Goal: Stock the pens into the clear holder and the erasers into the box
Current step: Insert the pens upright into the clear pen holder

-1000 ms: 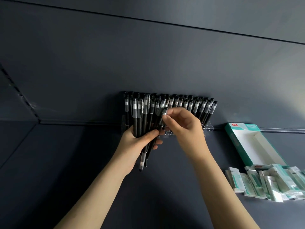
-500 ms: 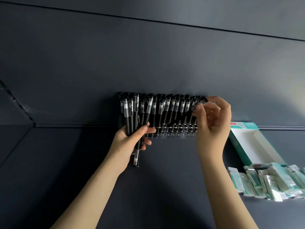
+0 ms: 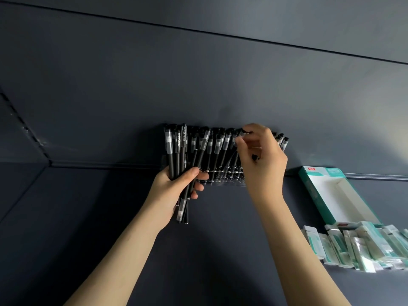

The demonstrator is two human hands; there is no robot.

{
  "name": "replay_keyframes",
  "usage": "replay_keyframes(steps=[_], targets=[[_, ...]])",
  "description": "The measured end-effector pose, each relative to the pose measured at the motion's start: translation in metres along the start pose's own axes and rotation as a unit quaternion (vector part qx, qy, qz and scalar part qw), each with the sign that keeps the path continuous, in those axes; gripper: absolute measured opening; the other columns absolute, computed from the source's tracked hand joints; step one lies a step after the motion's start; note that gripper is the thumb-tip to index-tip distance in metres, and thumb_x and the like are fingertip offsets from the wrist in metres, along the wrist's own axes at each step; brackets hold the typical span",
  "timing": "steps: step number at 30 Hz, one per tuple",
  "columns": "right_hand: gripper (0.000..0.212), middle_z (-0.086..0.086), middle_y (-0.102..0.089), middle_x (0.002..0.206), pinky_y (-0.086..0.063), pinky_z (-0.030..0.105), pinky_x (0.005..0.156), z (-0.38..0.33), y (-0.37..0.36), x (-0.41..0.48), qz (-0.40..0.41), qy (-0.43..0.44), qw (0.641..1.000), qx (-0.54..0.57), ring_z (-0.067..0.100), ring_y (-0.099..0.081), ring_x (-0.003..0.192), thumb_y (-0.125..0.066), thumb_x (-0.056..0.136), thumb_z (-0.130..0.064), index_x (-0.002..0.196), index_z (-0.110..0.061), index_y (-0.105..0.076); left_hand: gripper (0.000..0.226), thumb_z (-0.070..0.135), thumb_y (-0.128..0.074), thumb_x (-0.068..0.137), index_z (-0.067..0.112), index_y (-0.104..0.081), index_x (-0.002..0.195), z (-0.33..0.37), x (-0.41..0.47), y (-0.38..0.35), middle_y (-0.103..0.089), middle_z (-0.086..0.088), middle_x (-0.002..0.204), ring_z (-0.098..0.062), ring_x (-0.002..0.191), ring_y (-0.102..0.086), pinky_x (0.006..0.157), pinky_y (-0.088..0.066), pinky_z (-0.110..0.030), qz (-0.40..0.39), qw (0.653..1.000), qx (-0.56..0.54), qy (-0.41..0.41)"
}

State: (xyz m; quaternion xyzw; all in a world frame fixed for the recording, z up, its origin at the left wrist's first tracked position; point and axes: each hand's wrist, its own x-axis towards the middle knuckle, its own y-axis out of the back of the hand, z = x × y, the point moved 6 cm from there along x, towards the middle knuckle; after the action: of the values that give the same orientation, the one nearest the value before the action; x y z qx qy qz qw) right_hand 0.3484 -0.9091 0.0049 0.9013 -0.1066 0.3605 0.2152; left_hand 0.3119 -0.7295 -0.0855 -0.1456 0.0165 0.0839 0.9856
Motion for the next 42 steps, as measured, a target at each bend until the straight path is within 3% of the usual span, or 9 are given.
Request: replay_keyframes(steps=[4,10,16,19,23,28,35,38,42], targets=[[0.02,-0.004,-0.067,0.087,-0.044,0.007,0.07,0.004,-0.012,-0.001,-0.051,-0.006,0.998,-0.032,0.003,-0.061,0.077,-0.066,0.091,-0.01,0.109,-0.018,-0.063,0.013,0.012,-0.059,0.094,0.004,-0.063,0.102,0.001,-0.001,-0.001,-0.075,-0.011,0.093,-0.018,0.061,-0.064,0.05,-0.05,-0.027,-0.001,1.0,-0.007,0.005],[0.029,-0.004,-0.065,0.096,-0.055,0.03,0.076,0.017,-0.023,-0.007,-0.092,0.005,0.993,-0.079,0.012,-0.063,0.079,-0.063,0.095,-0.013,0.123,-0.017,-0.066,0.013,0.015,-0.059,0.094,0.006,-0.063,0.103,0.002,-0.003,-0.002,-0.075,-0.01,0.096,-0.02,0.06,-0.065,0.05,-0.05,-0.028,-0.011,1.0,0.001,0.003],[0.028,-0.008,-0.064,0.095,-0.046,0.011,0.069,0.006,-0.01,-0.008,-0.076,-0.053,0.996,-0.003,0.006,-0.06,0.079,-0.066,0.093,-0.023,0.121,-0.02,-0.065,0.023,0.02,-0.061,0.092,0.005,-0.063,0.108,0.001,-0.006,-0.008,-0.075,-0.009,0.098,-0.02,0.058,-0.063,0.051,-0.048,-0.027,-0.046,0.999,0.021,0.01],[0.022,-0.012,-0.065,0.089,-0.051,0.024,0.068,0.006,-0.012,-0.01,-0.111,-0.141,0.979,0.092,0.006,-0.061,0.075,-0.07,0.09,-0.025,0.111,-0.025,-0.065,0.023,0.02,-0.06,0.093,0.005,-0.063,0.11,0.001,-0.008,-0.013,-0.075,-0.011,0.095,-0.019,0.052,-0.058,0.049,-0.044,-0.027,-0.07,0.996,0.046,0.011],[0.016,-0.001,-0.066,0.082,-0.057,0.05,0.074,0.009,-0.013,-0.017,-0.113,-0.186,0.964,0.151,0.028,-0.065,0.078,-0.073,0.088,-0.018,0.101,-0.022,-0.065,0.021,0.019,-0.06,0.093,0.011,-0.064,0.112,-0.002,-0.01,-0.019,-0.075,-0.012,0.092,-0.018,0.053,-0.055,0.047,-0.042,-0.026,-0.095,0.993,0.067,0.017],[0.018,-0.001,-0.063,0.074,-0.056,0.03,0.074,0.011,-0.007,-0.023,-0.08,-0.223,0.928,0.286,0.014,-0.066,0.073,-0.068,0.088,-0.001,0.102,-0.007,-0.057,0.022,0.02,-0.06,0.091,0.01,-0.066,0.11,0.0,-0.012,-0.018,-0.075,-0.012,0.095,-0.018,0.054,-0.059,0.048,-0.043,-0.024,-0.087,0.995,0.044,0.025],[0.02,0.001,-0.065,0.078,-0.053,0.03,0.077,0.036,0.042,-0.011,0.142,-0.22,0.917,0.302,0.017,-0.062,0.072,-0.068,0.09,-0.002,0.087,-0.017,-0.055,0.04,0.036,-0.066,0.077,0.01,-0.068,0.107,0.001,-0.012,-0.01,-0.075,-0.006,0.1,-0.021,0.074,-0.07,0.057,-0.052,-0.026,-0.039,0.998,0.019,0.038],[0.019,0.008,-0.065,0.09,-0.054,0.03,0.08,0.038,0.053,-0.007,0.165,-0.187,0.937,0.247,0.018,-0.065,0.08,-0.066,0.091,-0.003,0.092,-0.018,-0.055,0.037,0.037,-0.067,0.076,0.011,-0.071,0.103,0.001,-0.011,-0.007,-0.075,-0.004,0.1,-0.019,0.078,-0.069,0.059,-0.053,-0.027,-0.024,0.999,0.007,0.034],[0.025,-0.005,-0.071,0.09,-0.053,0.028,0.082,0.031,0.043,-0.003,0.12,-0.136,0.967,0.178,0.02,-0.069,0.089,-0.065,0.09,-0.002,0.091,-0.026,-0.056,0.028,0.04,-0.07,0.071,0.02,-0.078,0.09,-0.002,-0.011,-0.005,-0.068,0.004,0.085,-0.012,0.081,-0.065,0.072,-0.053,-0.027,-0.004,0.999,-0.001,0.042]])
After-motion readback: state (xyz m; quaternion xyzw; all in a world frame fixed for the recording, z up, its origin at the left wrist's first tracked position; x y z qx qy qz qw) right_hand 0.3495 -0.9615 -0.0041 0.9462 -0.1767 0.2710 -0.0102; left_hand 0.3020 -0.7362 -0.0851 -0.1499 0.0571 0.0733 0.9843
